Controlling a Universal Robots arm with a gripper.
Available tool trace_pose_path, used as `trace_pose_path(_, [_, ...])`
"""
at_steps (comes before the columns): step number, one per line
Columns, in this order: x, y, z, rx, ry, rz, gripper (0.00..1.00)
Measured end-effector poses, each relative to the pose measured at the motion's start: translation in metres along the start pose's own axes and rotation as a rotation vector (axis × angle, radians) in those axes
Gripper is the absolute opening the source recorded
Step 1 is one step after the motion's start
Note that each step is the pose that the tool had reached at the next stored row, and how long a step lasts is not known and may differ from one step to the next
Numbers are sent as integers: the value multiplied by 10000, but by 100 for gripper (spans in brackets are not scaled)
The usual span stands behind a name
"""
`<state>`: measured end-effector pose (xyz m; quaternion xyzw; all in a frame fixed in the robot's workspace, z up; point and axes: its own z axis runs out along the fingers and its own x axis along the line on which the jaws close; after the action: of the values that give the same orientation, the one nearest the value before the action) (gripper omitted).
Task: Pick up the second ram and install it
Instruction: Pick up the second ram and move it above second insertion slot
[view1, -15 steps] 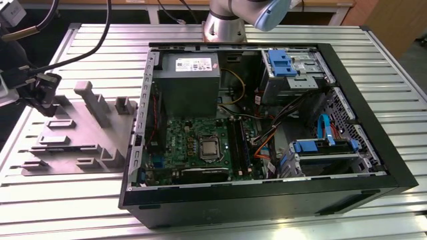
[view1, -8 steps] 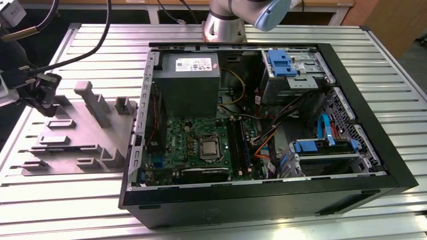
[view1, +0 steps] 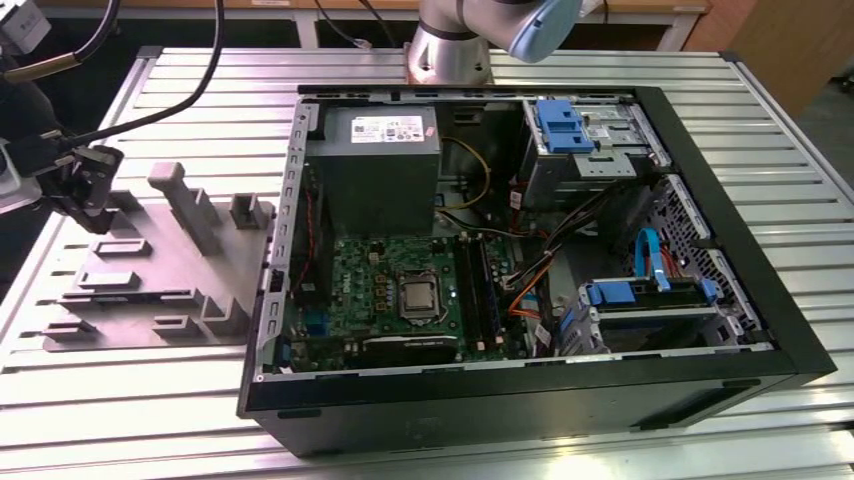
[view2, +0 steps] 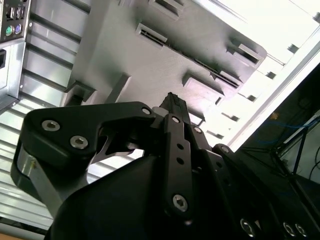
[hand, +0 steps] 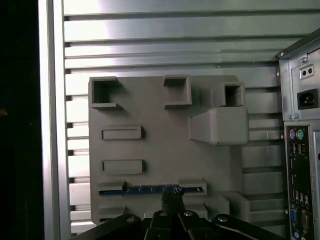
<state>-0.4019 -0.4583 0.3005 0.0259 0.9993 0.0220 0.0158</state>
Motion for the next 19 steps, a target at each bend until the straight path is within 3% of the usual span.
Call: trace_pose_path(19, [2,-3,68,-103,153,-3405,10])
